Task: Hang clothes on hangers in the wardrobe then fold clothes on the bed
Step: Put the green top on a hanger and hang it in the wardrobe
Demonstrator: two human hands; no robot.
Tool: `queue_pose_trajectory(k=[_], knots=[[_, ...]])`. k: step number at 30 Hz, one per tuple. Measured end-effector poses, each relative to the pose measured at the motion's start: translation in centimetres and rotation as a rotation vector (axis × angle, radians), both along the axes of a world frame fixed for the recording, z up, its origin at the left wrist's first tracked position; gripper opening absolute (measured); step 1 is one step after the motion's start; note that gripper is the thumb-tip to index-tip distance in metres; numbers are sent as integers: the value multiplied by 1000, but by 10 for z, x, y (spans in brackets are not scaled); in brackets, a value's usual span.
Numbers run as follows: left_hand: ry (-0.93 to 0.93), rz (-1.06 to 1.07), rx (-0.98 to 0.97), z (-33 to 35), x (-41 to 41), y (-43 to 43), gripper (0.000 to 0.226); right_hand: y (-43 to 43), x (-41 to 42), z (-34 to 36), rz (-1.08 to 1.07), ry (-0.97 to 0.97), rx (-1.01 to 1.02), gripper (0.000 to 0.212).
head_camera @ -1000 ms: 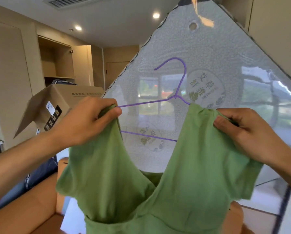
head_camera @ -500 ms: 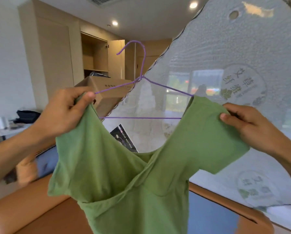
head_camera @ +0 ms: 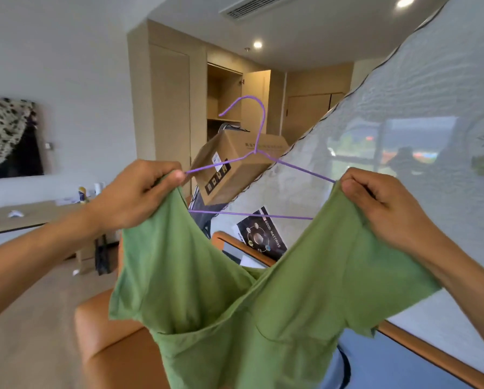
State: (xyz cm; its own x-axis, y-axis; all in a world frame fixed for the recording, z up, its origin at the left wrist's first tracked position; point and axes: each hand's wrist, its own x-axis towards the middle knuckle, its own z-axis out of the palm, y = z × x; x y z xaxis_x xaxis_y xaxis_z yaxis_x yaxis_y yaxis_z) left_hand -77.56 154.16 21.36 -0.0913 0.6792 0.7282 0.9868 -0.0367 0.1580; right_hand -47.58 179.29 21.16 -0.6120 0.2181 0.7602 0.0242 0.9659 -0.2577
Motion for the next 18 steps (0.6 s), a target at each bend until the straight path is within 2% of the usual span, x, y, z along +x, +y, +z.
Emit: queue_pose_trajectory(k=[4, 9, 11, 14, 18], knots=[[66, 95, -6, -4, -29, -45, 40, -30, -43, -8, 87, -4, -36, 35], [100, 213, 10, -25, -65, -104, 39, -75, -95, -20, 176, -280, 11, 38], [99, 267, 0, -36, -80, -129, 43, -96, -117, -27, 240, -327, 5, 37], [68, 295, -29, -51, -105, -166, 46, -126, -150, -41, 358, -400, -131, 44], [-16, 260, -89, -70, -135, -218, 39, -168, -198, -58, 526, -466, -351, 42]])
